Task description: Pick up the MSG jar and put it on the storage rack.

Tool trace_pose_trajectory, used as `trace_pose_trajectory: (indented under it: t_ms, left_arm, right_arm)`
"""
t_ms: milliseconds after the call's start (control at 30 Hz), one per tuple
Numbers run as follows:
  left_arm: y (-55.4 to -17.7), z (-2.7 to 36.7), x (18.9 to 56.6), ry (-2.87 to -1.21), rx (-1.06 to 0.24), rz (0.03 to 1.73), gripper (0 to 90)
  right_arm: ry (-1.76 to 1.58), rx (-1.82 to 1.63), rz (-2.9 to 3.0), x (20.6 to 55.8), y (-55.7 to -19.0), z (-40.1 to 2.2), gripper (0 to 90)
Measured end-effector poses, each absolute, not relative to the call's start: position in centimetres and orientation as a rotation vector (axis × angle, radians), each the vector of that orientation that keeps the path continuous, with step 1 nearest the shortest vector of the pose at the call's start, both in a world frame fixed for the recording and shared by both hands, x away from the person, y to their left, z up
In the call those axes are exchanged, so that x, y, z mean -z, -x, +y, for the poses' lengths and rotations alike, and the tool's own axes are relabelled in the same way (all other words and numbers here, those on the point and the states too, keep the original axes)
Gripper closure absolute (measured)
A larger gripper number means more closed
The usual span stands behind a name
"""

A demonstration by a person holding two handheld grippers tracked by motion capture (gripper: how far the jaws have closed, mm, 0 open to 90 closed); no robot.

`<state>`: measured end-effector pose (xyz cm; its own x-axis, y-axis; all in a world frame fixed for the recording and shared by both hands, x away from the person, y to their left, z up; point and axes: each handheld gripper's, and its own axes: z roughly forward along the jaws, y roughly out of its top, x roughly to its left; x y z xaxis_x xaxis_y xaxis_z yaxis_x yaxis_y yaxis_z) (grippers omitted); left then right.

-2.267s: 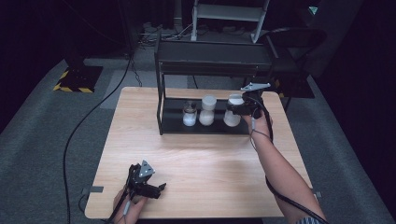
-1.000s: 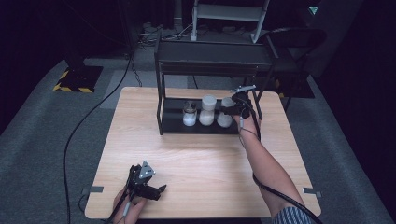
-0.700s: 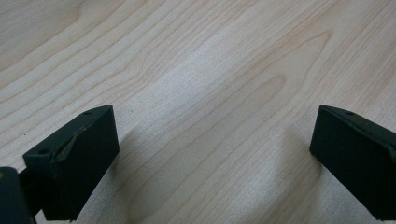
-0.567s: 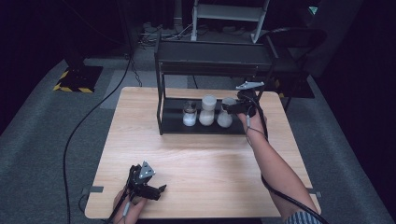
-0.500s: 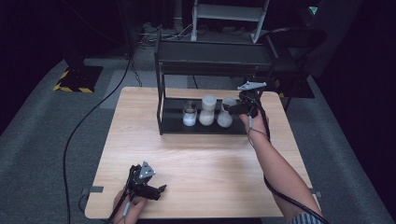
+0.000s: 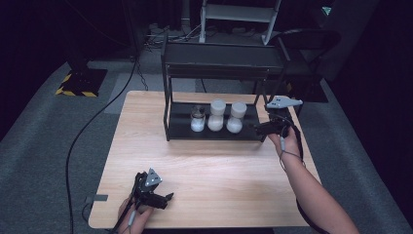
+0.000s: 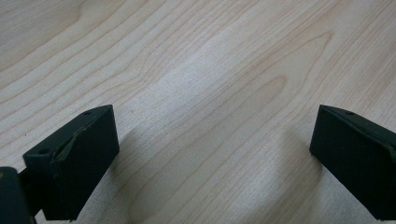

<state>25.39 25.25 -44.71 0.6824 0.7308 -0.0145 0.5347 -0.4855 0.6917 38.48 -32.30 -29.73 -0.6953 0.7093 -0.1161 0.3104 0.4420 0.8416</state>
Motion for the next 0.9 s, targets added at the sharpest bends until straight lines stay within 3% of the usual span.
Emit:
trace_pose_trajectory:
  t_ms: [567, 900]
  left_arm:
    - [-25.4, 25.2, 44.7, -2.205, -0.371, 0.97, 1.2]
    - [-25.4, 25.2, 44.7, -2.205, -0.371, 0.971, 1.2]
  right_arm:
    - [-0.839, -1.176, 2.253, 32.7, -33.8, -35.2, 1.4]
    - [-0.855, -1.13, 2.317, 35.7, -32.9, -35.6, 1.7]
